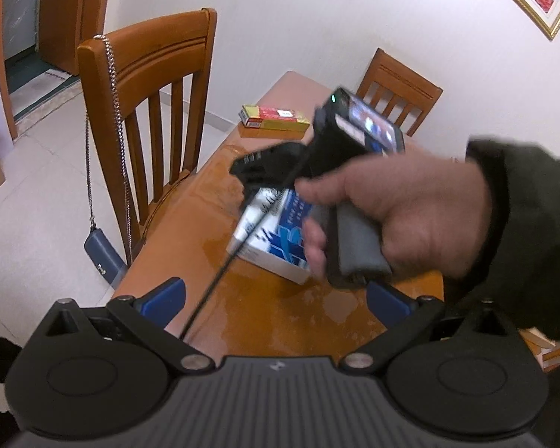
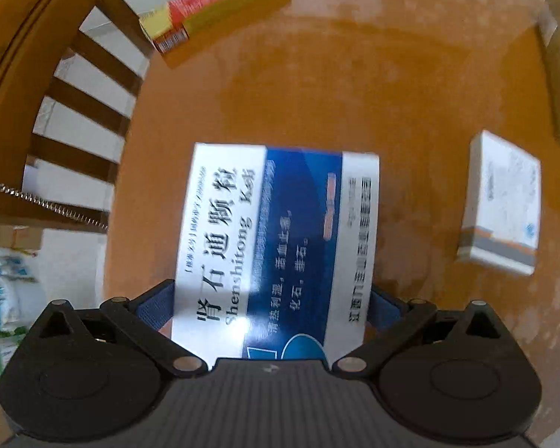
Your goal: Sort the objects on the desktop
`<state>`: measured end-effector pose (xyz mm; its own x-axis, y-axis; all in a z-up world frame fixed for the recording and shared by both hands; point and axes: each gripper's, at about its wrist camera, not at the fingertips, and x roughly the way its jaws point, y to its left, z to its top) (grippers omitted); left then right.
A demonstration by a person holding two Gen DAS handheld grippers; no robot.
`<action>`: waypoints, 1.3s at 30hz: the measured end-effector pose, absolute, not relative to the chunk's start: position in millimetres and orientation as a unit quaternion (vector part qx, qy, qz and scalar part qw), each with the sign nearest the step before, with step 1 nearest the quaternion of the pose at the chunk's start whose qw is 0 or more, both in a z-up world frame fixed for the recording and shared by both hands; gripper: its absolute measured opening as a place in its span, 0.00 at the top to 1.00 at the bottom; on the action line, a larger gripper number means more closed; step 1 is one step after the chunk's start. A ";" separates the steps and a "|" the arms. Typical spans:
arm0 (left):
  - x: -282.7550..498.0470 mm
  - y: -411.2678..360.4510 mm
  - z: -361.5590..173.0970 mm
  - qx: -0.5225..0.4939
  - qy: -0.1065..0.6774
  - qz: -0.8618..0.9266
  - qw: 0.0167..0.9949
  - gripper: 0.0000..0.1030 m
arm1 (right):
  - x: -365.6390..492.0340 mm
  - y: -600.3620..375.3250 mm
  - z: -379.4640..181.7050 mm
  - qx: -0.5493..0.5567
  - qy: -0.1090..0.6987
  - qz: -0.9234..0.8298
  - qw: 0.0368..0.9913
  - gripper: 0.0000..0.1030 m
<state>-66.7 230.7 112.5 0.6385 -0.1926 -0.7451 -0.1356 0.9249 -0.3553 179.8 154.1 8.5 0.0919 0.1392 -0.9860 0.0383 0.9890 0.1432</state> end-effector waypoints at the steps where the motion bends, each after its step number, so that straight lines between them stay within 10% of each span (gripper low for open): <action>1: -64.7 229.4 111.6 -0.188 0.429 -0.024 0.883 0.00 | 178.8 150.8 8.6 0.060 0.668 0.042 0.741 0.00; 39: -45.3 200.1 114.0 -0.147 0.432 -0.084 0.886 0.00 | 136.5 68.7 64.4 -0.138 0.584 0.306 0.739 0.01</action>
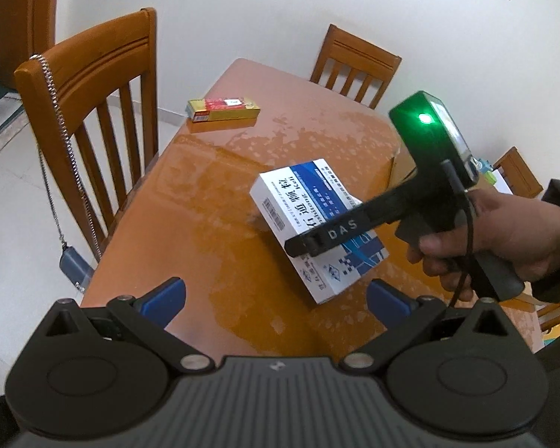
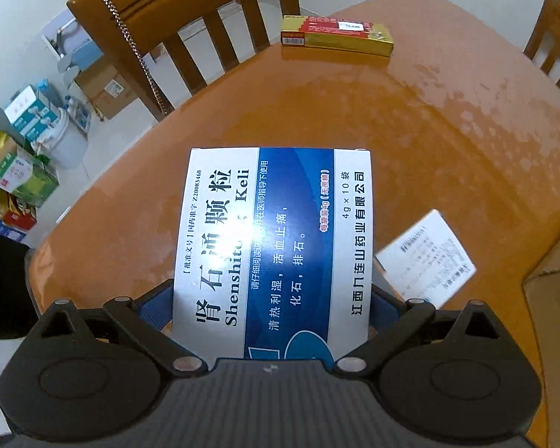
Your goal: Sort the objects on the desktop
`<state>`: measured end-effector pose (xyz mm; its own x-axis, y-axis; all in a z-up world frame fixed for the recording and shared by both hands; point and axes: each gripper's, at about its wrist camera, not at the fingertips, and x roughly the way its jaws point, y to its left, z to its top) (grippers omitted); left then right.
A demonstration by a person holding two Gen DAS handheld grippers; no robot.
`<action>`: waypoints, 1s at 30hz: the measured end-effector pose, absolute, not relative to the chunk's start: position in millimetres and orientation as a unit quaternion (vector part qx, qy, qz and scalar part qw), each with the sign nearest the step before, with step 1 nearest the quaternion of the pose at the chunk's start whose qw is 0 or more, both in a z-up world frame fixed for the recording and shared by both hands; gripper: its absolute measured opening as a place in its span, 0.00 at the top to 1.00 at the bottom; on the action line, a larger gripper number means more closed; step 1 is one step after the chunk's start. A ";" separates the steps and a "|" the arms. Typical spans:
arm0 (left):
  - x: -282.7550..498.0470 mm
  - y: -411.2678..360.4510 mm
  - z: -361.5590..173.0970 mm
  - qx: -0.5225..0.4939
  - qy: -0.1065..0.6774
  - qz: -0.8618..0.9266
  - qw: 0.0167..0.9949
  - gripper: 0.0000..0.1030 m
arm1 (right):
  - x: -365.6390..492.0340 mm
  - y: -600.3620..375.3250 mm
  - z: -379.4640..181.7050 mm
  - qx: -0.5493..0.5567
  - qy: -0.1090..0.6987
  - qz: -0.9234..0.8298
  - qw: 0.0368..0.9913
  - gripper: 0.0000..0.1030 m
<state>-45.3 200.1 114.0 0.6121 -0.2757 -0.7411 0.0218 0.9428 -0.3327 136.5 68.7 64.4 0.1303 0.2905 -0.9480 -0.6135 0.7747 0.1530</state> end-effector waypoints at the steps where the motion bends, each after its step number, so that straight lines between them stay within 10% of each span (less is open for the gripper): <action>1: -42.7 199.1 114.6 -0.145 0.431 -0.089 0.886 0.00 | 134.3 62.2 68.3 -0.135 0.584 0.308 0.739 0.01; 30: 46.1 73.8 113.8 -0.039 0.452 -0.304 0.838 0.00 | 119.1 -185.3 186.9 -0.004 0.541 0.107 0.834 0.01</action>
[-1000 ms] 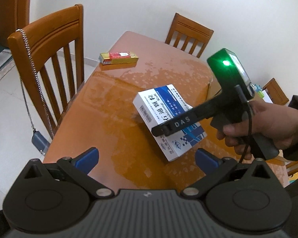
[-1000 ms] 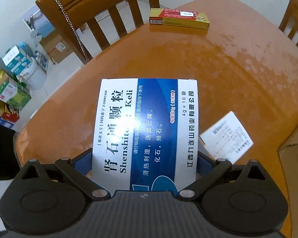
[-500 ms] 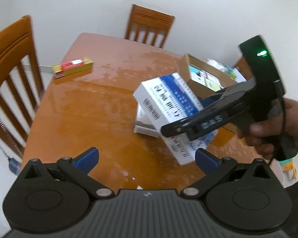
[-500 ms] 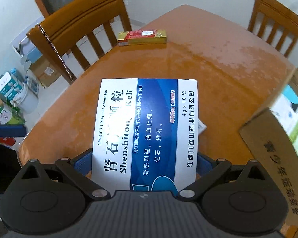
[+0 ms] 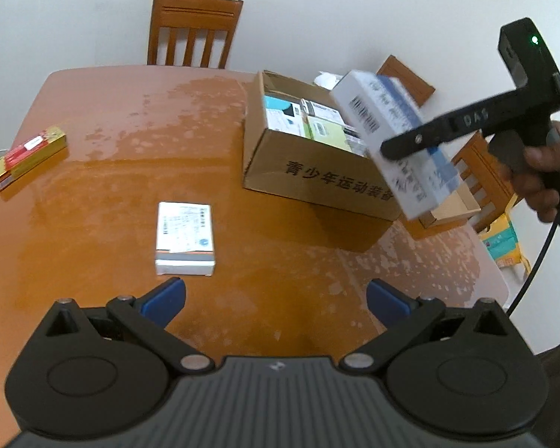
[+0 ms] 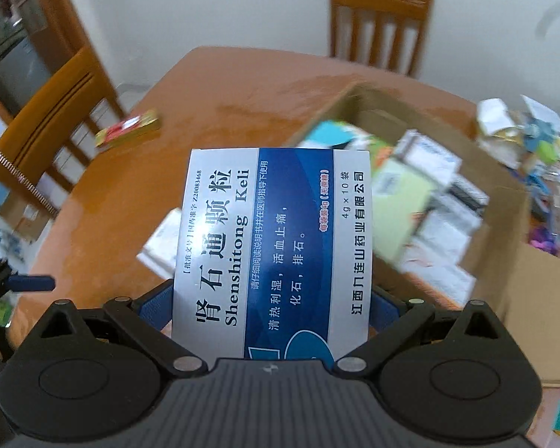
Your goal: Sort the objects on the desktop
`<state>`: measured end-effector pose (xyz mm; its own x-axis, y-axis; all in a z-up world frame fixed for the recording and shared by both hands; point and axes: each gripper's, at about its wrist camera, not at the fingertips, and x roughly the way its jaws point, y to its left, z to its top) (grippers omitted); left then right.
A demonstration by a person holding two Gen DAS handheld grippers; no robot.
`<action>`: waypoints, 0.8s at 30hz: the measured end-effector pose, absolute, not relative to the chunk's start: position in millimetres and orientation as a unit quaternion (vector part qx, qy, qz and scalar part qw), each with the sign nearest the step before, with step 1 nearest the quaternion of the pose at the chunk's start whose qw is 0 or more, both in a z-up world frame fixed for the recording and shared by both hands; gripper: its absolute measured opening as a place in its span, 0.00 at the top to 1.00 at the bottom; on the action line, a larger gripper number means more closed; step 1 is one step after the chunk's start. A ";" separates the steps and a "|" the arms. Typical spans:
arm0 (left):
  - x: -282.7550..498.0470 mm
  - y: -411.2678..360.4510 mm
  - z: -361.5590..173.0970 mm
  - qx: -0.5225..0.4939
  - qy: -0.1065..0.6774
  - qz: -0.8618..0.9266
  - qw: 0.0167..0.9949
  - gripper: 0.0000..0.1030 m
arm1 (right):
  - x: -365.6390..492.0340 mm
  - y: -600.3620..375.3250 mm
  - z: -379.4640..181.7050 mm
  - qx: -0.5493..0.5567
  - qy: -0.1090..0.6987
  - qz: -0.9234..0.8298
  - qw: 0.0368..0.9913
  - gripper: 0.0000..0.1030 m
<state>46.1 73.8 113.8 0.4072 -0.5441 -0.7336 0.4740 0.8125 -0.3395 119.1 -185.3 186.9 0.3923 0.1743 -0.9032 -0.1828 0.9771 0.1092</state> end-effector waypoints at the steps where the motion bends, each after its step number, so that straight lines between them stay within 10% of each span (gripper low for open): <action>1: 47.0 69.1 114.5 -0.041 0.454 -0.301 0.838 0.00 | 121.7 -194.9 186.1 0.003 0.542 0.102 0.834 0.01; 24: 72.7 -10.5 112.5 -0.073 0.458 -0.307 0.831 0.00 | 230.0 -342.2 109.9 0.146 0.615 -0.048 0.773 0.01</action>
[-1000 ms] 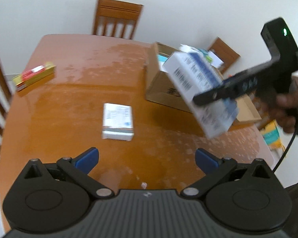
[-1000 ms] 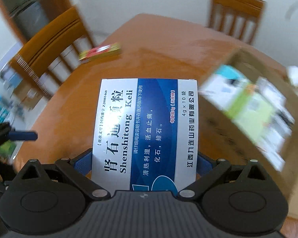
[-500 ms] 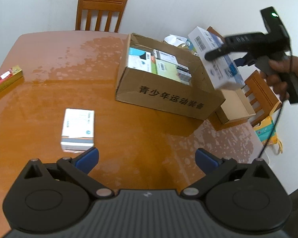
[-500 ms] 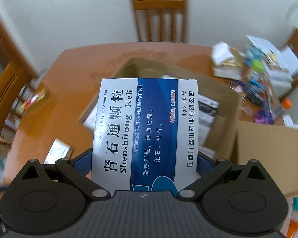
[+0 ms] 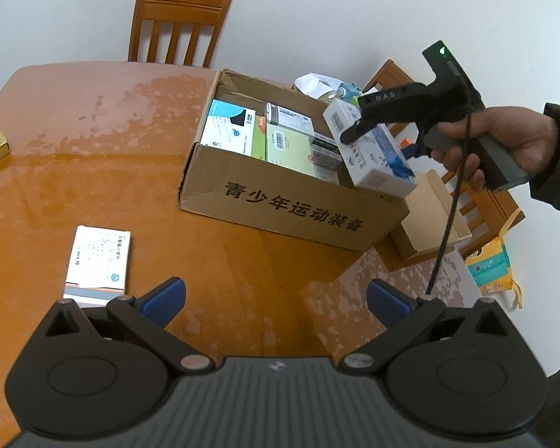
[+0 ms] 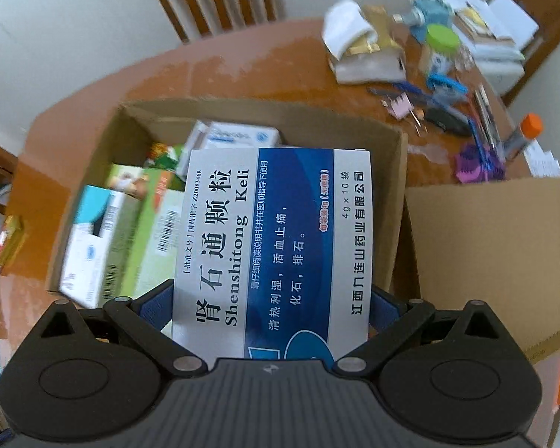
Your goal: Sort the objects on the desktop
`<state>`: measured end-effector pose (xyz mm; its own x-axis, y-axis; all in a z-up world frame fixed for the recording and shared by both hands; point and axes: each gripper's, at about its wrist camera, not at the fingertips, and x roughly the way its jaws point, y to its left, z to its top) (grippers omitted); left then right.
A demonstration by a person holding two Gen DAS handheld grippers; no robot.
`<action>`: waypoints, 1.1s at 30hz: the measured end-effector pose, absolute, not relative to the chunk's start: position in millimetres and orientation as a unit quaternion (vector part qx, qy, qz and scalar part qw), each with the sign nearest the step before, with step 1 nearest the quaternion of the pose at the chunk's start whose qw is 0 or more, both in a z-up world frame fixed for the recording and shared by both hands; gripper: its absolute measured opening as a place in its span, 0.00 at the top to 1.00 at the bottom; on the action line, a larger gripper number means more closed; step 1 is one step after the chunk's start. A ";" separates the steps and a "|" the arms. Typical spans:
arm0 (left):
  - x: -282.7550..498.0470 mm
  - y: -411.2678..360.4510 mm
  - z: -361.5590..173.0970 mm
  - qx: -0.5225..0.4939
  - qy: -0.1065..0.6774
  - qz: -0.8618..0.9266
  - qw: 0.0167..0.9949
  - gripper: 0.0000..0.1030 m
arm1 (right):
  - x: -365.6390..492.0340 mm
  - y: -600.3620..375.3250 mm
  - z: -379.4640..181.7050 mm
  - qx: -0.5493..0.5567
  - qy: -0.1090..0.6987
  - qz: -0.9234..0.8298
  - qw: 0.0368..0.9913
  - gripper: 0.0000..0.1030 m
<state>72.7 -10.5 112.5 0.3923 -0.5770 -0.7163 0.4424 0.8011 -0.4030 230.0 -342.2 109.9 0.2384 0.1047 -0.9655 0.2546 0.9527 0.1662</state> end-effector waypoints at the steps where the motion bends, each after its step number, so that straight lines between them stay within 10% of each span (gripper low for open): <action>1: 74.8 -12.2 112.3 -0.075 0.458 -0.309 0.830 0.00 | 232.4 -342.1 106.7 0.145 0.618 -0.051 0.771 0.01; 33: 120.5 -50.9 118.8 -0.073 0.432 -0.348 0.829 0.00 | 242.8 -323.3 58.1 0.179 0.642 -0.123 0.735 0.00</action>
<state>120.5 -50.9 118.8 0.3837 -0.6403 -0.6654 0.5140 0.7467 -0.4221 242.8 -323.3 58.1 0.1454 0.0492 -0.9881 0.4111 0.9055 0.1056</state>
